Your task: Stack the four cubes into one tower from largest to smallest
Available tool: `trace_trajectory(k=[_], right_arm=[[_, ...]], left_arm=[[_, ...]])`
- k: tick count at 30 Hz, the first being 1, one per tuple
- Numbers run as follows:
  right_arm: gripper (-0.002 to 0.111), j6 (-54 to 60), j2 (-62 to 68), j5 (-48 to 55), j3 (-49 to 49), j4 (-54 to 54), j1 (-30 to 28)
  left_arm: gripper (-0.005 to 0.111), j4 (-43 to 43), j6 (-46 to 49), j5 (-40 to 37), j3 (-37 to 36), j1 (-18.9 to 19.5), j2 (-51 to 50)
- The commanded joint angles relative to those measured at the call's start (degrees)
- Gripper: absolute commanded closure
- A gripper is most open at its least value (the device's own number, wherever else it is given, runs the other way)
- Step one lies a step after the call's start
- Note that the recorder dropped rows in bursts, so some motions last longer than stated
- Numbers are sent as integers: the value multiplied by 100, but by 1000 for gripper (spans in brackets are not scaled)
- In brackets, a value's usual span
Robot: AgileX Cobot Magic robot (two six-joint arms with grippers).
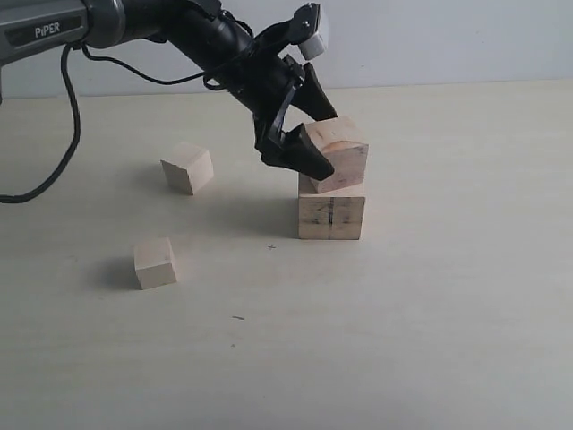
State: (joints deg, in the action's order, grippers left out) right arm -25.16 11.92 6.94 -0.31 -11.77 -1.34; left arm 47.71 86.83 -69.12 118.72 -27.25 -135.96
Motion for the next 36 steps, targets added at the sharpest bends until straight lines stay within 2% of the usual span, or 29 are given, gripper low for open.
trace_trajectory(k=[1,9,11,13,14,16,17,20,23,26,28,30,32,33,34,35,36], right_arm=[[108,-2,7,-70,31,-13,-30],[108,-2,7,-70,31,-13,-30],[108,-2,7,-70,31,-13,-30],[108,192,7,-81,31,-211,-30],[108,446,7,-81,31,-440,-30],[108,932,7,-81,31,-661,-30],[108,1051,7,-71,31,-663,-30],[108,1051,7,-266,31,-653,-30],[108,247,7,-1243,31,200,-30],[108,-459,7,-1772,31,331,-30],[108,-1457,7,-1903,31,629,-30],[108,-2515,7,-2008,31,712,-30],[108,-2683,28,-3078,31,802,-30],[108,-2683,82,-3410,-68,1008,-30],[108,-2501,316,-3623,-463,1406,-30],[108,-2232,549,-3612,-751,1548,-30],[108,-1560,1146,-3601,-1386,1464,-30]], left_arm=[[2,-79,-494,-85,48,-16,345],[2,-1923,-2406,-85,48,-16,1058],[11,-2405,-3079,-85,48,-16,1317],[30,-2652,-3576,-85,48,-16,1478],[44,-2713,-3727,-85,48,-16,1528],[78,-2820,-4217,-85,37,-16,1647],[106,-2896,-5054,-85,37,-16,1722],[107,-2889,-5897,-85,37,-16,1847],[107,-2921,-7395,-85,37,-16,1988],[107,-2999,-8068,-85,-60,-16,2065],[107,-3012,-8168,467,-454,-29,2220],[107,-3063,-8209,1205,-1306,-37,2557],[107,-3534,-8786,2764,-3075,-41,3565],[107,-3722,-9004,3259,-3622,-41,3906],[107,-4033,-9311,4164,-4634,-14,4559],[107,-4131,-9359,4645,-5193,27,4932],[107,-4144,-9328,5505,-6155,138,5606]])
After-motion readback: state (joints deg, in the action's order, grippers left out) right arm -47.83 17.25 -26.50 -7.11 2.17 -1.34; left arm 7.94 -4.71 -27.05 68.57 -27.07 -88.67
